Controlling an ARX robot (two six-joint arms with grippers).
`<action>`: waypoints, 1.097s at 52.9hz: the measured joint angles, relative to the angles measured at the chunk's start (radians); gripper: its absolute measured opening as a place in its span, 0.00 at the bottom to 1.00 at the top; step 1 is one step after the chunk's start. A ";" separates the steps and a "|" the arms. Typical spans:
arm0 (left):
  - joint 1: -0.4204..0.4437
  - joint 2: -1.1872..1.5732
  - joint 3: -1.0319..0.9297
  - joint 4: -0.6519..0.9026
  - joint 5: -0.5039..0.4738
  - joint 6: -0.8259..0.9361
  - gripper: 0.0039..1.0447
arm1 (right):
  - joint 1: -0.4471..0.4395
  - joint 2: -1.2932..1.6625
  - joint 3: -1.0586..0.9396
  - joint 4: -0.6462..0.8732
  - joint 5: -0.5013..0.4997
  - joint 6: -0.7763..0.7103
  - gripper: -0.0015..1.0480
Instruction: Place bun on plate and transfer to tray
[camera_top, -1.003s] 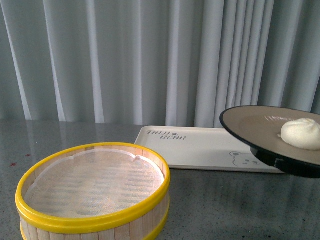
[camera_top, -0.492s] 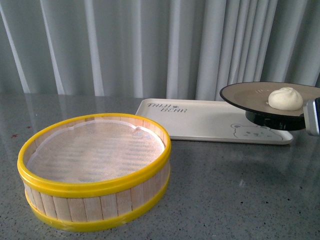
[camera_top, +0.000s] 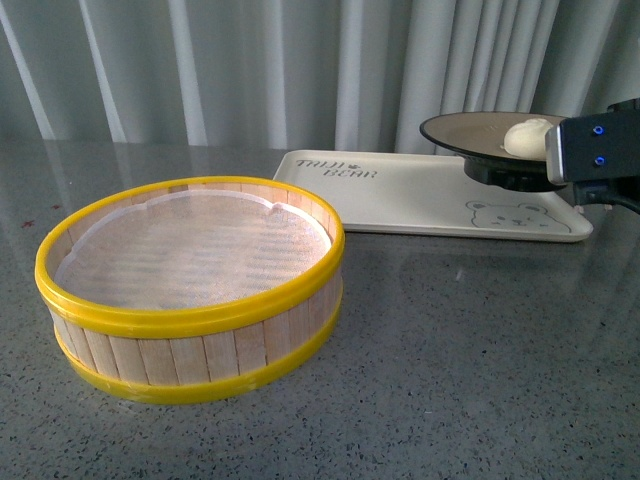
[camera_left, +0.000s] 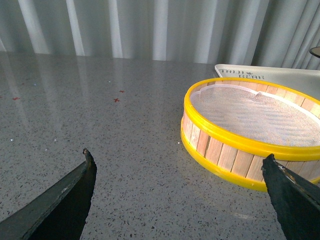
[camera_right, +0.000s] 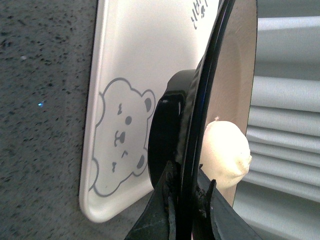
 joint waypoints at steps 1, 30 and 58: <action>0.000 0.000 0.000 0.000 0.000 0.000 0.94 | 0.003 0.007 0.011 -0.003 0.000 0.002 0.03; 0.000 0.000 0.000 0.000 0.000 0.000 0.94 | 0.041 0.122 0.129 -0.083 -0.008 0.003 0.03; 0.000 0.000 0.000 0.000 0.000 0.000 0.94 | 0.042 0.188 0.202 -0.131 -0.009 -0.048 0.03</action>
